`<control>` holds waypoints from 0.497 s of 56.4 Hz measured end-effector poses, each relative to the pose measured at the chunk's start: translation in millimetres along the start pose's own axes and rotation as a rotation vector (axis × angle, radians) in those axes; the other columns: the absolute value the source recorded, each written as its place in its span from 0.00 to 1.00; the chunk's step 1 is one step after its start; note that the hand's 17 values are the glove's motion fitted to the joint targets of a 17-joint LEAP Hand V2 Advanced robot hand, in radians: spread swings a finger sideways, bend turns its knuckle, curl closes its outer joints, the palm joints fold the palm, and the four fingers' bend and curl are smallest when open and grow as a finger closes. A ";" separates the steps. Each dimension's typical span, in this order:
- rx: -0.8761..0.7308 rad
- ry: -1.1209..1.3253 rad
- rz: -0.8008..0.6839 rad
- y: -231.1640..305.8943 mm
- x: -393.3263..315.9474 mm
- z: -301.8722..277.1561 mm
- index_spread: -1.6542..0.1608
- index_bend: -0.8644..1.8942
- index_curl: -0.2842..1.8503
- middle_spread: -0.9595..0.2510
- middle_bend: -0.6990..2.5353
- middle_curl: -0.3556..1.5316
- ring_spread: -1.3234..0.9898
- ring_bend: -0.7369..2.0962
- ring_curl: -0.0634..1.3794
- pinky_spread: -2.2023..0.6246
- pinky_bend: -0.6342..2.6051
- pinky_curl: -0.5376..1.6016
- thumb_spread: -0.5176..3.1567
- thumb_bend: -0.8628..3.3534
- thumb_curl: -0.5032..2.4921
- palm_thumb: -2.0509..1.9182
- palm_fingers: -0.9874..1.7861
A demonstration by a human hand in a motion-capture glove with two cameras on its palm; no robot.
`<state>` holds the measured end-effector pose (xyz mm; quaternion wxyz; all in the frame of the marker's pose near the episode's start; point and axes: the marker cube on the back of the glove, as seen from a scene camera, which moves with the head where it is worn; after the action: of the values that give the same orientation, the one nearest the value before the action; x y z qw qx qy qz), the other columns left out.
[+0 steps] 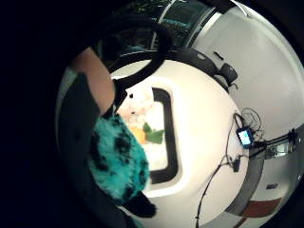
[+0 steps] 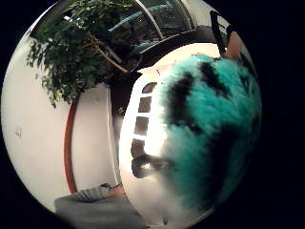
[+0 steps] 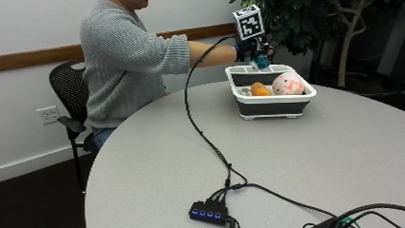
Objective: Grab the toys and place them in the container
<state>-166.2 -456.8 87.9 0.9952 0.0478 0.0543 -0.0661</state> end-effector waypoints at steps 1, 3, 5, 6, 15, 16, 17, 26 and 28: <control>-0.012 0.022 0.009 -1.1 1.8 1.6 0.67 0.44 0.62 0.56 0.49 0.63 0.34 0.61 0.51 0.66 0.43 0.47 0.41 0.21 0.43 0.62 0.63; -0.051 0.117 0.056 -1.8 11.3 7.1 0.67 0.43 0.63 0.56 0.48 0.63 0.34 0.61 0.51 0.66 0.43 0.47 0.41 0.20 0.43 0.62 0.63; -0.110 0.225 0.114 -0.2 23.4 14.0 0.67 0.42 0.63 0.56 0.48 0.63 0.35 0.62 0.51 0.66 0.43 0.47 0.41 0.20 0.43 0.62 0.62; -0.145 0.228 0.116 1.6 24.9 17.0 0.67 0.41 0.62 0.56 0.47 0.62 0.35 0.62 0.52 0.66 0.43 0.47 0.42 0.20 0.43 0.62 0.59; -0.306 0.007 0.004 25.7 13.9 31.5 0.68 0.34 0.52 0.62 0.30 0.51 0.44 0.43 0.43 0.74 0.50 0.48 0.45 0.18 0.35 0.50 0.23; -0.308 0.004 0.001 28.1 15.2 31.5 0.68 0.34 0.51 0.63 0.29 0.50 0.44 0.42 0.41 0.75 0.49 0.48 0.45 0.18 0.34 0.50 0.23; -0.311 0.002 -0.001 30.3 16.3 31.6 0.69 0.34 0.50 0.63 0.28 0.49 0.45 0.41 0.40 0.75 0.49 0.48 0.45 0.18 0.34 0.50 0.24; -0.309 0.076 0.061 45.1 30.2 25.7 0.70 0.34 0.42 0.66 0.26 0.45 0.50 0.36 0.34 0.78 0.47 0.45 0.45 0.19 0.31 0.50 0.27; -0.302 0.066 0.059 49.7 28.2 22.9 0.71 0.35 0.41 0.67 0.26 0.44 0.50 0.35 0.34 0.79 0.46 0.45 0.45 0.19 0.30 0.49 0.28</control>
<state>-129.3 -413.6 111.6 0.9902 -0.0989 0.0948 -0.0263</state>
